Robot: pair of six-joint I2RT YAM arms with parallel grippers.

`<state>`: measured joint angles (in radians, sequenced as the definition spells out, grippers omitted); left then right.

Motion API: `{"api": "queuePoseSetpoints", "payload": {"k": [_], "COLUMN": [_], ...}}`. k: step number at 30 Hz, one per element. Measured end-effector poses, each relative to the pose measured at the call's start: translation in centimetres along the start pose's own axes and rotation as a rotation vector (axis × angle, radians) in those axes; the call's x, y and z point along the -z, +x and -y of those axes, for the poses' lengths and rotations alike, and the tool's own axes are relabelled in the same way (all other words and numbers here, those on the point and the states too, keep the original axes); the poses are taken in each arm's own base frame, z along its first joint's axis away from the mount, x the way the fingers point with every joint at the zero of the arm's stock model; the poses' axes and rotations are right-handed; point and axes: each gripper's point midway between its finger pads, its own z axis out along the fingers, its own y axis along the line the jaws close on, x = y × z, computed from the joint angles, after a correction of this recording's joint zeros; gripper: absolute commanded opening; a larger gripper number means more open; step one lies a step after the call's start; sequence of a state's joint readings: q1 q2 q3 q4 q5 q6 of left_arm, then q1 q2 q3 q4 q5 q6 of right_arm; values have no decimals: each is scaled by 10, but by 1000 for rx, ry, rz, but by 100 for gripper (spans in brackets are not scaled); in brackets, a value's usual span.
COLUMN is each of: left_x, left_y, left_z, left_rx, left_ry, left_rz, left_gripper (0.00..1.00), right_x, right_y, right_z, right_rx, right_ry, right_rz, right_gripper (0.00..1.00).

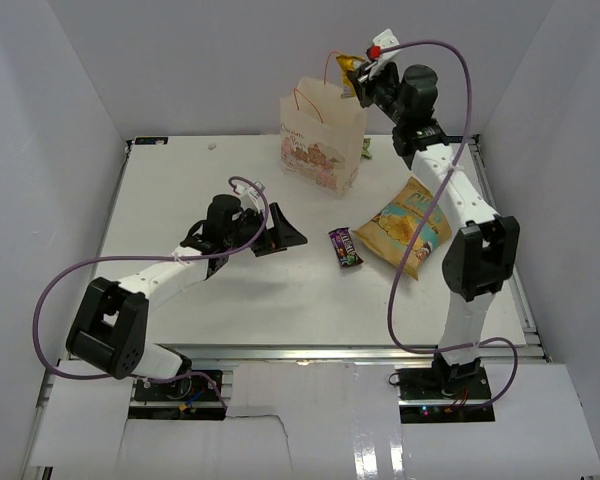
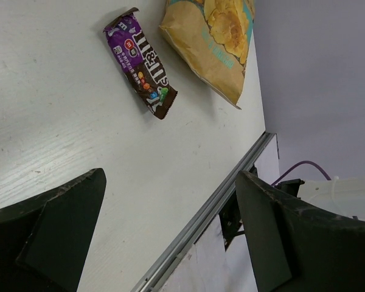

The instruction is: Place the snacks into the paper bag

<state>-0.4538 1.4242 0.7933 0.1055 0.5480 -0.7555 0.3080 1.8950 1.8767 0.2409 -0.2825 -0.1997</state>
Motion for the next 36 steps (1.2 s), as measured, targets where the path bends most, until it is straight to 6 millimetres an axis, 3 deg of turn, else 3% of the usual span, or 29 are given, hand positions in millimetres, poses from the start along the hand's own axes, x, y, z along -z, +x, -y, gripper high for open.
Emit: {"api": "queuePoseSetpoints", "payload": {"k": [4, 9, 12, 13, 20, 24, 27, 29, 31, 32, 34, 36], "left_x": [3, 4, 4, 4, 4, 4, 4, 7, 10, 12, 14, 14], "left_y": [-4, -4, -3, -3, -3, -3, -1, -2, -4, -6, -9, -11], "left_z": [3, 1, 0, 0, 0, 0, -3, -4, -1, 1, 3, 1], "left_rx": [-13, -16, -16, -17, -17, -20, -24, -31, -45, -53, -65, -66], "left_ry": [1, -9, -15, -15, -16, -17, -29, -39, -39, -37, -35, -40], "left_rz": [18, 20, 20, 19, 19, 18, 13, 18, 32, 40, 53, 57], "left_gripper": [98, 98, 98, 98, 98, 98, 98, 98, 98, 98, 98, 98], "right_x": [-31, -37, -36, -35, -22, -9, 16, 47, 80, 97, 134, 175], "right_y": [32, 59, 56, 55, 39, 21, 15, 18, 31, 40, 67, 108], "right_z": [13, 9, 6, 5, 2, 4, -2, 0, 3, 2, -14, -47], "right_rx": [7, 15, 28, 28, 37, 52, 69, 91, 123, 133, 119, 81], "right_ry": [47, 46, 42, 42, 42, 6, -140, -244, -303, -321, -360, -402], "right_rz": [-13, -55, -43, -42, -27, -20, -57, -119, -217, -269, -397, -550], "right_gripper": [11, 30, 50, 63, 78, 98, 98, 100, 93, 88, 87, 88]}}
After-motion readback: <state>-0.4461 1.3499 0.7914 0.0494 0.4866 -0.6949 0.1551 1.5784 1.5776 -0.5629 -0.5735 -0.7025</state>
